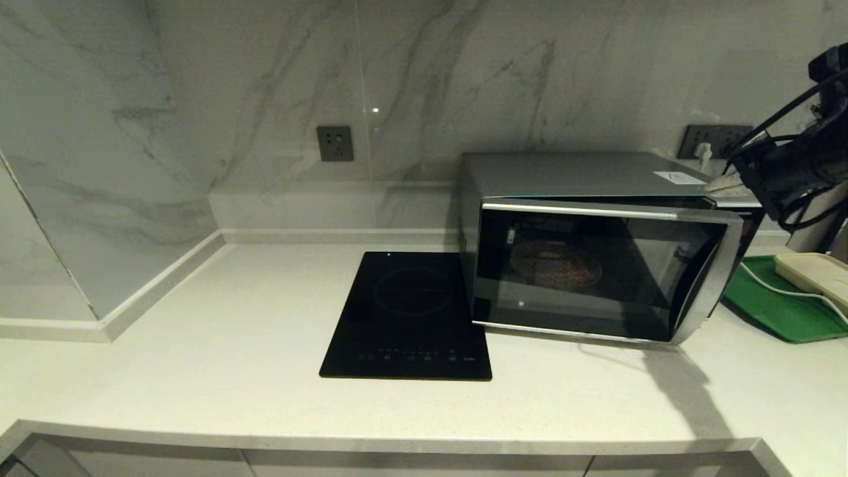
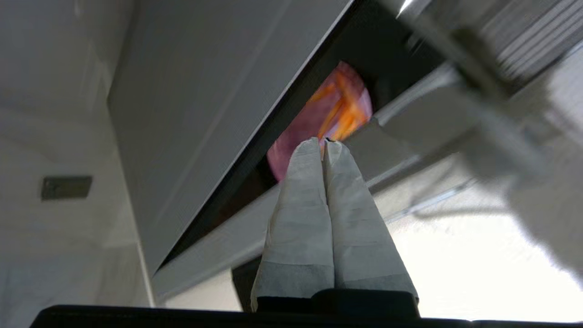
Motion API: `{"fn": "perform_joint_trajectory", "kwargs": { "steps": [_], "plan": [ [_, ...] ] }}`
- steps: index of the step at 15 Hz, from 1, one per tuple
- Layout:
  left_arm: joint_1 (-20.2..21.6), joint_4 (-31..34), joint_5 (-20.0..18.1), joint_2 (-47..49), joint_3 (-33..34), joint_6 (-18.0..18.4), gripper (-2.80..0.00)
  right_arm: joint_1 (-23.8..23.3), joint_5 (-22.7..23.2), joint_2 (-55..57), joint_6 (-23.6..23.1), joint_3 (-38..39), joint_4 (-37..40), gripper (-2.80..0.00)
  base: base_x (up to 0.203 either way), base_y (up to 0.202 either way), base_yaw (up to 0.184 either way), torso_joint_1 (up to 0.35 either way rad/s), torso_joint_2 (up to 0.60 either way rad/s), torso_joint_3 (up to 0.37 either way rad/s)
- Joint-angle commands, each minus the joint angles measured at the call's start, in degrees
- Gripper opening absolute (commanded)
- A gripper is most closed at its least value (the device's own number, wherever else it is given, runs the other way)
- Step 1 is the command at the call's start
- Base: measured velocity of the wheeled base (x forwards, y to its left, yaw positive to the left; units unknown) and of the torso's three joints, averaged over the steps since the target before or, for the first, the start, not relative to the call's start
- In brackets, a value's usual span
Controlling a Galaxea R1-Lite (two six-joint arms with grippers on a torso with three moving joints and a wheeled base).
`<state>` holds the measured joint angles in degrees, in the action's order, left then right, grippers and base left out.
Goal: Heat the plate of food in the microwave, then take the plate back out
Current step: Open the microwave oven
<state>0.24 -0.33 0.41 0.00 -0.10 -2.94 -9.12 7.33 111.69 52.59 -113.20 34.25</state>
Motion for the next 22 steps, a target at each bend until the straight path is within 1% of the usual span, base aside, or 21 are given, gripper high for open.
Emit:
{"fn": "perform_joint_trajectory", "kwargs": {
  "steps": [1,3,5,8,15,17,19,20,22],
  "plan": [
    [0.0,0.0,0.0,0.0,0.0,-0.1,-2.80,-3.6,0.6,1.8,-0.1,0.0,-0.6,-2.80,0.000,0.000,0.000,0.000,0.00,0.000],
    [0.0,0.0,0.0,0.0,0.0,-0.1,-2.80,-4.9,1.3,3.1,-1.0,0.0,-1.1,-2.80,0.000,0.000,0.000,0.000,0.00,0.000],
    [0.0,0.0,0.0,0.0,0.0,-0.1,-2.80,-4.9,1.5,3.7,-1.7,0.0,-2.1,-2.80,0.000,0.000,0.000,0.000,0.00,0.000],
    [0.0,0.0,0.0,0.0,0.0,-0.1,-2.80,-4.9,3.7,4.6,-1.9,-0.1,-2.9,-2.80,0.000,0.000,0.000,0.000,0.00,0.000],
    [0.0,0.0,0.0,0.0,0.0,-0.1,-2.80,-4.9,3.7,5.6,-2.7,0.0,-2.0,-2.80,0.000,0.000,0.000,0.000,0.00,0.000],
    [0.0,0.0,0.0,0.0,0.0,-0.1,-2.80,-4.9,3.8,1.0,-2.6,0.6,1.6,-2.80,0.000,0.000,0.000,0.000,0.00,0.000],
    [0.0,0.0,0.0,-0.1,0.0,-0.1,-2.80,-4.9,4.6,-6.1,-2.7,1.7,5.8,-2.80,0.000,0.000,0.000,0.000,0.00,0.000],
    [0.0,0.0,0.0,0.0,0.0,-0.1,-2.80,-4.9,5.5,-10.5,-2.9,2.1,9.0,-2.80,0.000,0.000,0.000,0.000,0.00,0.000],
    [0.0,0.0,0.0,0.0,0.0,-0.1,-2.80,-4.9,7.3,-18.4,-5.1,1.4,20.1,-2.80,0.000,0.000,0.000,0.000,0.00,0.000]
  ]
}}
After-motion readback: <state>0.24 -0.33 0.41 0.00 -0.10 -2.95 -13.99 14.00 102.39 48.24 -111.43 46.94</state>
